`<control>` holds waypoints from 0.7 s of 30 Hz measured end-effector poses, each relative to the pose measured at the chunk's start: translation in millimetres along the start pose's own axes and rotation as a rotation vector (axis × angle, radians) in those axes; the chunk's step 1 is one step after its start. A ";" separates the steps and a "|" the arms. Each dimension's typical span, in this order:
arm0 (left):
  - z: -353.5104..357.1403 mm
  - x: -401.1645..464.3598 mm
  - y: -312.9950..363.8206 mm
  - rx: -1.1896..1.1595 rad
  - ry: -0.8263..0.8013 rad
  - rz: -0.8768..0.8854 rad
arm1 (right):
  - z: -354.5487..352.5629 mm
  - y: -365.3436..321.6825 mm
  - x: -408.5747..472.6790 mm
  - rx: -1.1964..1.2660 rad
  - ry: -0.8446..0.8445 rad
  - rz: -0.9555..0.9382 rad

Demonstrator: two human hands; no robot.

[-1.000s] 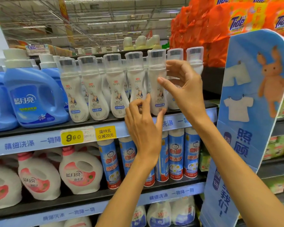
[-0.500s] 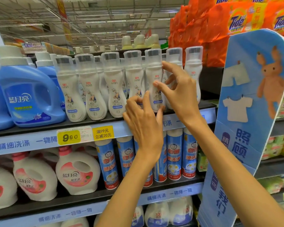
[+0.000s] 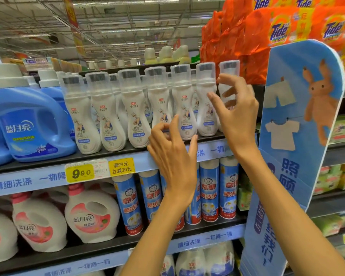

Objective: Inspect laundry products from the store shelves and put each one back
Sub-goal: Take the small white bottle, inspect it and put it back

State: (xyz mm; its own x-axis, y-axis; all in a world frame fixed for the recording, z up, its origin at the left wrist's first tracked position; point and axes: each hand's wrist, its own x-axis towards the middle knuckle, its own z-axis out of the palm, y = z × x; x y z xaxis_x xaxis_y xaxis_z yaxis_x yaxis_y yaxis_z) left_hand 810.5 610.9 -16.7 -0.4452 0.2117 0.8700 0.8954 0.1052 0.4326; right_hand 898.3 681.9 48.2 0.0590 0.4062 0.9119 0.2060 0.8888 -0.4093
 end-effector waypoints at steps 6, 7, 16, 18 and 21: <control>5.5 0.6 15.1 -0.053 0.010 0.088 | 8.7 2.2 3.9 -0.281 -0.023 -0.041; 6.2 0.7 16.1 -0.056 0.006 0.097 | 10.6 2.7 4.1 -0.325 -0.037 -0.052; 1.5 -0.6 5.8 -0.140 -0.033 0.099 | 13.0 -1.8 0.3 -0.230 0.002 0.006; -2.7 -0.8 6.2 -0.173 -0.052 0.095 | 9.3 -8.4 -2.9 -0.098 0.017 0.013; -12.8 -4.8 7.4 -0.247 -0.139 0.119 | -2.1 -21.1 -9.1 0.106 -0.011 0.047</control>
State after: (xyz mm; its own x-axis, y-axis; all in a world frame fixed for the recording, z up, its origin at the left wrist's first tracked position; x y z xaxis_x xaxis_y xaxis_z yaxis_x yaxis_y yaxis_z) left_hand 819.3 598.3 -14.6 -0.3179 0.3415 0.8845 0.9064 -0.1640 0.3892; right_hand 895.5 659.0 48.6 0.0549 0.4499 0.8914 0.0983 0.8860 -0.4532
